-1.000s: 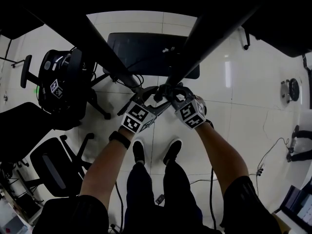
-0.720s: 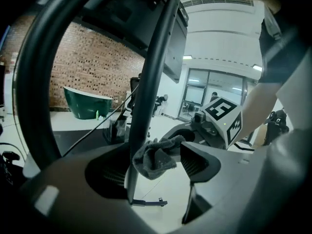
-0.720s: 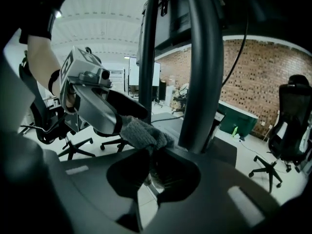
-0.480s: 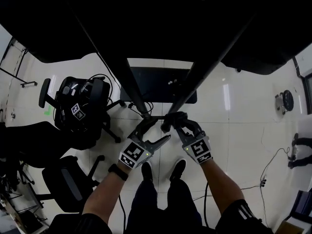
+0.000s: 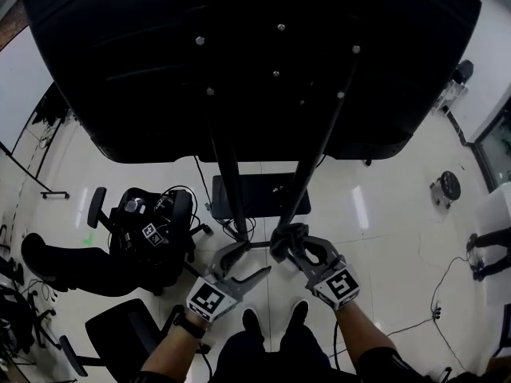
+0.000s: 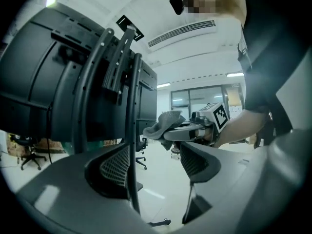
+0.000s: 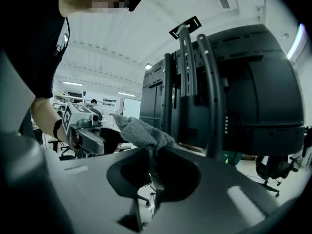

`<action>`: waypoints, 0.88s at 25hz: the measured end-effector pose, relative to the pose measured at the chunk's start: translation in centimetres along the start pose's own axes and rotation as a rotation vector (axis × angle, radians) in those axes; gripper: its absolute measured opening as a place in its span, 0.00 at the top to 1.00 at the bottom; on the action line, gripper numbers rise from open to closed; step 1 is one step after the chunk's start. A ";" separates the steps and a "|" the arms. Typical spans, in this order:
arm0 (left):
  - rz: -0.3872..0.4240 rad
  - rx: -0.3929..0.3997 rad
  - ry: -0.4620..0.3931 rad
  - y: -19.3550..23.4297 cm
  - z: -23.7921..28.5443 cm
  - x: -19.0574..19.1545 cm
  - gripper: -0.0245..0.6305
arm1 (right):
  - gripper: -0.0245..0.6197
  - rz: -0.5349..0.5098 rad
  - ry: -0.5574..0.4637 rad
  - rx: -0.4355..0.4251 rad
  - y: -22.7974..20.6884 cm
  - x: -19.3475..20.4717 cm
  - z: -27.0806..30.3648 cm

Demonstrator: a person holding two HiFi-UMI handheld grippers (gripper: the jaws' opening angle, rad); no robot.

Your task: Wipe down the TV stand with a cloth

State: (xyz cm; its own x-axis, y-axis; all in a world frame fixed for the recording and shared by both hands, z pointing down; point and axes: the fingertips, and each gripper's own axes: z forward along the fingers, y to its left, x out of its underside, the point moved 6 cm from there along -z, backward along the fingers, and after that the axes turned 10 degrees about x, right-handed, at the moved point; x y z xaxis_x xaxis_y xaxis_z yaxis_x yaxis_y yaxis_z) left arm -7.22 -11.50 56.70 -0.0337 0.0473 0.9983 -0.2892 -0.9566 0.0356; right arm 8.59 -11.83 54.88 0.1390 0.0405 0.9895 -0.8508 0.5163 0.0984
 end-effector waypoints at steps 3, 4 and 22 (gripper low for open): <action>0.053 0.021 -0.025 -2.2 -2.0 -3.6 0.43 | 0.91 0.013 -0.068 -0.005 2.0 -4.5 -2.8; 0.054 0.019 -0.035 -2.9 -2.6 -4.4 0.43 | 0.91 0.016 -0.083 -0.008 2.7 -5.6 -3.9; 0.082 -0.096 -0.135 -19.3 -5.4 -12.1 0.44 | 0.91 0.021 -0.191 -0.109 7.6 -11.1 -22.6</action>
State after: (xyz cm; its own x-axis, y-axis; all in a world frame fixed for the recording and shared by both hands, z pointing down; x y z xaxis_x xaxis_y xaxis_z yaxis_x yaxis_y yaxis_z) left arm -6.38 7.98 43.64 0.0660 -0.0751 0.9950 -0.3807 -0.9236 -0.0444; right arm 11.99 10.97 42.28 0.0143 -0.1053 0.9943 -0.7910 0.6072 0.0757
